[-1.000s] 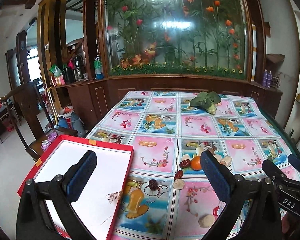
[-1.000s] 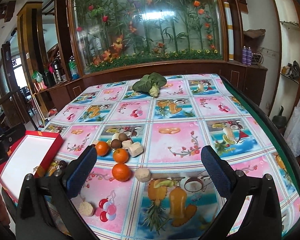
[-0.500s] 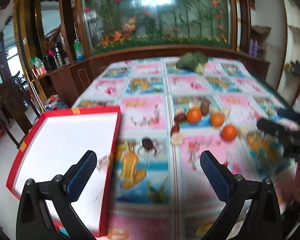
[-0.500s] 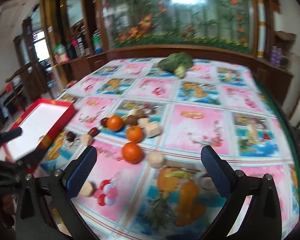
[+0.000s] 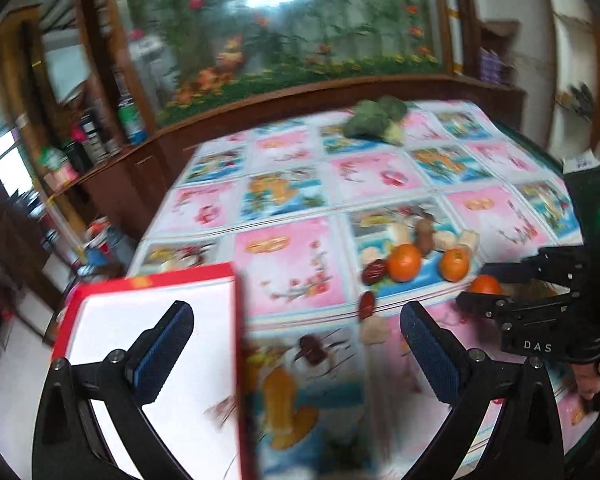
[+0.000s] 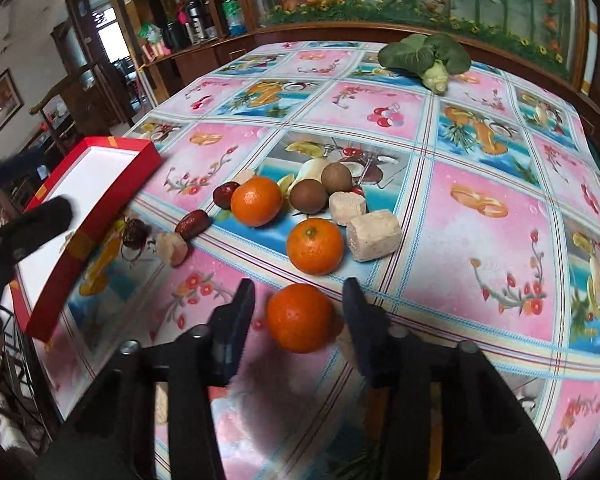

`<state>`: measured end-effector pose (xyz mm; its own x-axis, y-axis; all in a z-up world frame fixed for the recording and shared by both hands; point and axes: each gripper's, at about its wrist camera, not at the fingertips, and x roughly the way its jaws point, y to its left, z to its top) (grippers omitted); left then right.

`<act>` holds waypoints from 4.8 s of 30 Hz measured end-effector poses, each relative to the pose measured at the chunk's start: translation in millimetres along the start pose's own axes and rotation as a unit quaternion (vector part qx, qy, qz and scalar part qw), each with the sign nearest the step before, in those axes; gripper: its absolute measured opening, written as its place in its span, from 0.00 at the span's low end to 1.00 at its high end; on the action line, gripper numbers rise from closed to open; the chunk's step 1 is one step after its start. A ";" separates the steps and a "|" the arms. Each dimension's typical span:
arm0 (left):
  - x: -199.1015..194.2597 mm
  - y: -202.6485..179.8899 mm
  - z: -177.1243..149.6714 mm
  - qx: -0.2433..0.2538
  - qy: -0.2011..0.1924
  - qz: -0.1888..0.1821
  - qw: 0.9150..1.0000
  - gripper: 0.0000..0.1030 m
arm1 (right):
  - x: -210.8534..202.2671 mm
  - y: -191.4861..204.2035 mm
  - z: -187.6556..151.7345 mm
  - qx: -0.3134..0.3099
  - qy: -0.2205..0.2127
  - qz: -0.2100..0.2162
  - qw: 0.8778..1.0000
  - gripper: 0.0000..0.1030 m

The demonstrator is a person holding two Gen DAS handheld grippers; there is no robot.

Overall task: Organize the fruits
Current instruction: 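Grasp a mandarin orange with the right tool while the left tool grasps another orange, then carry both oranges into the red-rimmed white tray and open both tools, then grasp a beige cube with the right tool while the left tool grasps a round beige cookie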

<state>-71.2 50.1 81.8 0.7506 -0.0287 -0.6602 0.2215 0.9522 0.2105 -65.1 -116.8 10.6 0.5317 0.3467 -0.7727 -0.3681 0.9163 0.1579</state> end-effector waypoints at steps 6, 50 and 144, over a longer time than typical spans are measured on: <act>43.0 -34.4 18.6 0.064 0.025 -0.063 0.996 0.99 | -7.9 -33.5 0.6 0.051 -0.006 0.023 0.998 0.34; 48.0 -88.5 26.7 0.089 0.028 -0.177 0.980 0.30 | -53.6 -121.3 -5.5 0.265 -0.123 0.078 0.953 0.34; 3.5 -84.9 -58.7 0.028 0.097 -0.152 0.983 0.31 | -34.4 -71.8 -16.5 0.147 -0.054 0.003 0.988 0.28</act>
<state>-124.0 -13.0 19.3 0.5129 -0.2448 -0.8228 0.4545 0.8906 0.0184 -69.6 -197.9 15.6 0.6142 0.3575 -0.7035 -0.1433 0.9272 0.3461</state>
